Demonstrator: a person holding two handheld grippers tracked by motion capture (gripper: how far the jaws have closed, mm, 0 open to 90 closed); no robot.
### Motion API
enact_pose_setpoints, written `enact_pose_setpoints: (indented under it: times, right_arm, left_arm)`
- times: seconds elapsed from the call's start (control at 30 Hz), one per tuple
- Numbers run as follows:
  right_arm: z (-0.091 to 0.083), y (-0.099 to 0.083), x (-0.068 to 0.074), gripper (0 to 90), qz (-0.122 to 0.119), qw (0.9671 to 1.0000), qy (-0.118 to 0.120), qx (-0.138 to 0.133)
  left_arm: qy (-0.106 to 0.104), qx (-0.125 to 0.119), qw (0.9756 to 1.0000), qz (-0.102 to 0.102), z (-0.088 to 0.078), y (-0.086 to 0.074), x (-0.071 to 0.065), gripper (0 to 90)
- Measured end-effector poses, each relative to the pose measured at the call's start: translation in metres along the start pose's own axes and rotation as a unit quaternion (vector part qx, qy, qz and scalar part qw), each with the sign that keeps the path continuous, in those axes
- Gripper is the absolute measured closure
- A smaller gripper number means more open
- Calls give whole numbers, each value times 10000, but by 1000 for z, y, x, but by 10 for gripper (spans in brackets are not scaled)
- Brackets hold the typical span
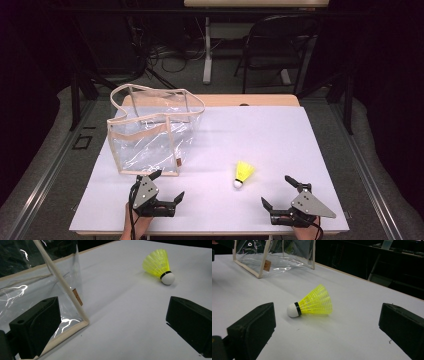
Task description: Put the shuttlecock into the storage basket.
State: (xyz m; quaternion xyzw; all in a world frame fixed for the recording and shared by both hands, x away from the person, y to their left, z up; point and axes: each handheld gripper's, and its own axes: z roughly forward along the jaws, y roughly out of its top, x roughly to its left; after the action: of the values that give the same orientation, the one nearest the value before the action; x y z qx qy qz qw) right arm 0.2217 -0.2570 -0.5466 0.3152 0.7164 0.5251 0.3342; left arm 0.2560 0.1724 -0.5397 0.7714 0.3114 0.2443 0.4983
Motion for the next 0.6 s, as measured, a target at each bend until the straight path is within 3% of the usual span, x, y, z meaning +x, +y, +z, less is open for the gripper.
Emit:
enact_pose_setpoints:
  times: [0.6]
  right_arm:
    - [1, 0, 1, 6, 11, 10000, -9, 48]
  left_arm:
    - [-102, 112, 9998, 115, 25, 19, -15, 0]
